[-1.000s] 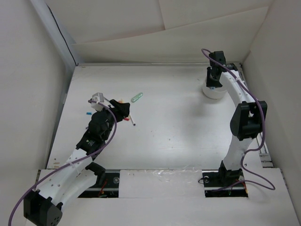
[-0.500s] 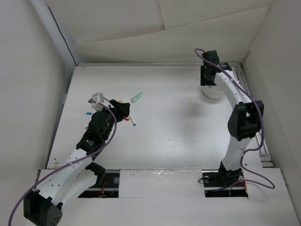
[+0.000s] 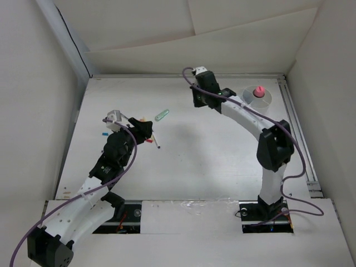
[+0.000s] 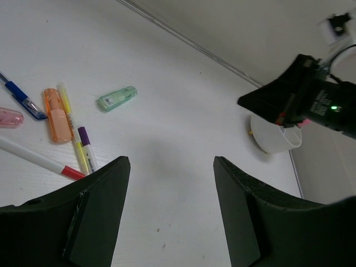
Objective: Sort the stationery into containers
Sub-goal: Move the pen to the center of the board.
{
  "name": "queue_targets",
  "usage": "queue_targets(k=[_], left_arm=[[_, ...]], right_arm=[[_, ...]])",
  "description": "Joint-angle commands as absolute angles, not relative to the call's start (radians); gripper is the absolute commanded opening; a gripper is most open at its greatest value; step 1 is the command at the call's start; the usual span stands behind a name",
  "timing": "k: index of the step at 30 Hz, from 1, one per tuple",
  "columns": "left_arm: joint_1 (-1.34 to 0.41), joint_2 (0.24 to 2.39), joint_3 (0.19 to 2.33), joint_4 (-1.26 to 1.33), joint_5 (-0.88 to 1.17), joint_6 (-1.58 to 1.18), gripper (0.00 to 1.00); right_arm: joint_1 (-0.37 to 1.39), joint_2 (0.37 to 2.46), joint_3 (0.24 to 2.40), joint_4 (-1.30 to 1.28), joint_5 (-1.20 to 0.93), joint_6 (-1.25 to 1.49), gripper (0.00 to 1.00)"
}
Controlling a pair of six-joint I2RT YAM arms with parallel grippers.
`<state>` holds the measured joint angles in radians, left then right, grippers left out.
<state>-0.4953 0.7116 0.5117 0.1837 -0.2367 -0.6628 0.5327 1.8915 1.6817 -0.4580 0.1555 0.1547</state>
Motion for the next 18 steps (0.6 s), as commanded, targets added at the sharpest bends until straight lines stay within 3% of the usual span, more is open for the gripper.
queue_targets(k=[1, 3, 4, 7, 11, 18], left_arm=[[-0.491, 0.672, 0.526, 0.207, -0.264, -0.664, 0.58], [-0.491, 0.661, 0.526, 0.198, -0.275, -0.664, 0.57], [-0.491, 0.661, 0.526, 0.198, -0.285, -0.664, 0.57], [-0.491, 0.629, 0.526, 0.189, -0.296, -0.673, 0.57], [-0.491, 0.592, 0.506, 0.189, -0.296, -0.673, 0.57], [-0.491, 0.592, 0.506, 0.189, -0.287, -0.673, 0.57]], right_arm=[[0.590, 2.012, 1.753, -0.330, 0.115, 0.207, 0.20], [0.640, 2.063, 1.811, -0.318, 0.126, 0.222, 0.32], [0.653, 2.107, 1.828, -0.318, 0.126, 0.250, 0.44], [0.684, 2.190, 1.887, -0.293, 0.126, 0.297, 0.66], [0.721, 2.278, 1.945, -0.273, 0.117, 0.340, 0.74], [0.741, 2.416, 2.083, -0.299, 0.098, 0.376, 0.75]])
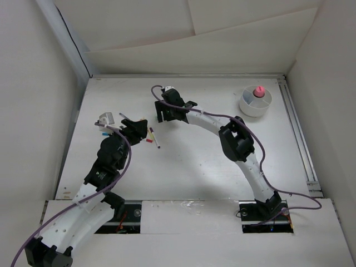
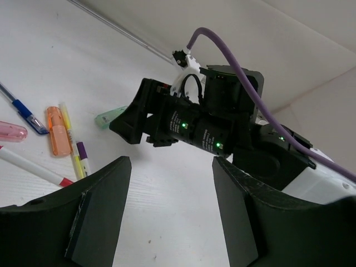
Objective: Sort the stationery into containers
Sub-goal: Move the pen to the center of the board.
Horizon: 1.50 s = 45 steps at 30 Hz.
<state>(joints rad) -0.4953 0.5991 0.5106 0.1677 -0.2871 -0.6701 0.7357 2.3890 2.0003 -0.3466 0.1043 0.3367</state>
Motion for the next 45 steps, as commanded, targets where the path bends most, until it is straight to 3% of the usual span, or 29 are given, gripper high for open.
queue_targets(k=[1, 14, 17, 22, 25, 27, 28, 30, 36, 37, 39, 45], left_arm=[[-0.491, 0.592, 0.506, 0.189, -0.287, -0.673, 0.57], [-0.491, 0.592, 0.506, 0.198, -0.259, -0.683, 0.57], [-0.491, 0.592, 0.506, 0.198, -0.259, -0.683, 0.57], [-0.491, 0.592, 0.506, 0.198, -0.259, -0.683, 0.57], [-0.491, 0.592, 0.506, 0.198, -0.259, -0.683, 0.57], [-0.491, 0.592, 0.506, 0.198, -0.259, -0.683, 0.57], [-0.491, 0.592, 0.506, 0.198, -0.259, -0.683, 0.57], [-0.491, 0.592, 0.506, 0.198, -0.250, -0.683, 0.57], [-0.491, 0.583, 0.506, 0.198, -0.250, -0.683, 0.57], [-0.491, 0.583, 0.506, 0.198, -0.250, -0.683, 0.57], [-0.491, 0.574, 0.506, 0.198, -0.259, -0.683, 0.57], [-0.491, 0.574, 0.506, 0.198, -0.259, -0.683, 0.57]], right_arm=[[0.741, 2.434, 2.104, -0.311, 0.112, 0.376, 0.75], [0.778, 2.569, 2.275, -0.410, 0.258, 0.396, 0.81], [0.788, 2.579, 2.296, -0.410, 0.293, 0.396, 0.74], [0.788, 2.579, 2.296, -0.428, 0.324, 0.396, 0.54], [0.788, 2.579, 2.287, -0.440, 0.336, 0.387, 0.50], [0.788, 2.566, 2.258, -0.440, 0.348, 0.387, 0.55], [0.788, 2.554, 2.258, -0.449, 0.360, 0.387, 0.67], [0.788, 2.554, 2.258, -0.459, 0.370, 0.387, 0.74], [0.788, 2.572, 2.296, -0.468, 0.370, 0.377, 0.79], [0.788, 2.583, 2.313, -0.491, 0.370, 0.377, 0.76], [0.788, 2.595, 2.339, -0.503, 0.370, 0.377, 0.56], [0.788, 2.507, 2.159, -0.448, 0.409, 0.388, 0.40]])
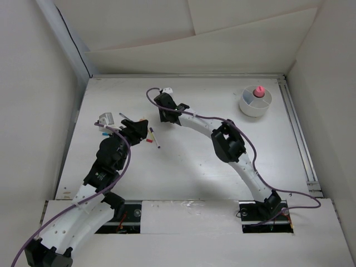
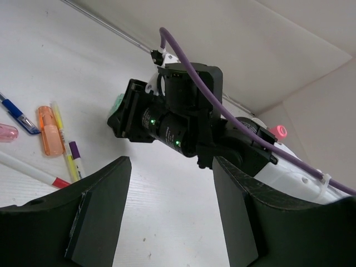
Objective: Sort the stationery into containers
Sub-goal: Move the pen to the center of the board.
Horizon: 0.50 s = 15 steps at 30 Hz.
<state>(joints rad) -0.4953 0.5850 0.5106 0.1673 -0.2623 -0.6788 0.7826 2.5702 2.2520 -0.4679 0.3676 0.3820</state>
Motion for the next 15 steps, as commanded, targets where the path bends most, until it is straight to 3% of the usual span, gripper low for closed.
queue_targets(k=[1, 11, 13, 14, 15], left_arm=[[-0.491, 0.574, 0.506, 0.198, -0.259, -0.683, 0.57], [-0.491, 0.574, 0.506, 0.198, -0.259, -0.683, 0.57], [-0.491, 0.574, 0.506, 0.198, -0.259, -0.683, 0.57], [-0.491, 0.574, 0.506, 0.198, -0.259, -0.683, 0.57], [-0.491, 0.574, 0.506, 0.198, -0.259, -0.683, 0.57]], right_arm=[[0.788, 2.485, 2.119, -0.408, 0.410, 0.397, 0.36], [0.788, 2.243, 1.760, -0.331, 0.517, 0.397, 0.23], [0.788, 2.205, 1.700, -0.301, 0.517, 0.387, 0.31], [0.788, 2.172, 1.651, -0.292, 0.517, 0.374, 0.50], [0.788, 2.161, 1.637, -0.291, 0.517, 0.374, 0.60]])
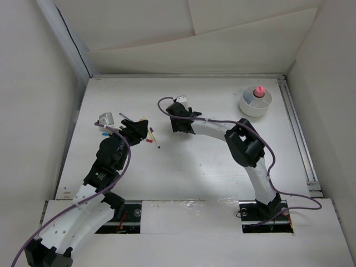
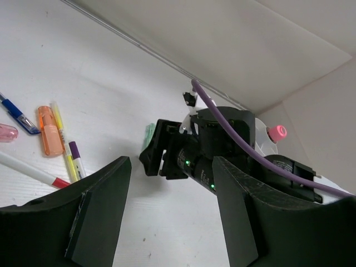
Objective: Sort the stationery into containers
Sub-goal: Move the pen to the center of the board, then pick up the pen from the center of the board.
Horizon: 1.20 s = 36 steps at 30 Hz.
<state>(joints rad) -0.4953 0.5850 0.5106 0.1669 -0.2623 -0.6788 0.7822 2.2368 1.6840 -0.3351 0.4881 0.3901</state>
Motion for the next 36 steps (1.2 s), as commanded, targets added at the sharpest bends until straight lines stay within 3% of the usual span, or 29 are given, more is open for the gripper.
queue_targets(k=[1, 4, 9, 15, 29, 36], left_arm=[[-0.491, 0.574, 0.506, 0.198, -0.250, -0.683, 0.57], [-0.491, 0.574, 0.506, 0.198, -0.250, -0.683, 0.57], [-0.491, 0.574, 0.506, 0.198, -0.250, -0.683, 0.57], [-0.491, 0.574, 0.506, 0.198, -0.250, -0.683, 0.57], [-0.491, 0.583, 0.506, 0.207, -0.241, -0.683, 0.57], [-0.491, 0.583, 0.506, 0.207, -0.232, -0.683, 0.57]], right_arm=[[0.788, 2.161, 1.637, -0.291, 0.490, 0.364, 0.67], [0.769, 2.142, 1.628, -0.331, 0.469, 0.344, 0.80], [0.720, 2.143, 1.708, -0.343, 0.401, 0.308, 0.80], [0.632, 2.259, 1.887, -0.419, 0.295, 0.317, 0.63], [0.623, 2.421, 2.097, -0.495, 0.184, 0.299, 0.62], [0.632, 2.401, 2.025, -0.485, 0.218, 0.319, 0.48]])
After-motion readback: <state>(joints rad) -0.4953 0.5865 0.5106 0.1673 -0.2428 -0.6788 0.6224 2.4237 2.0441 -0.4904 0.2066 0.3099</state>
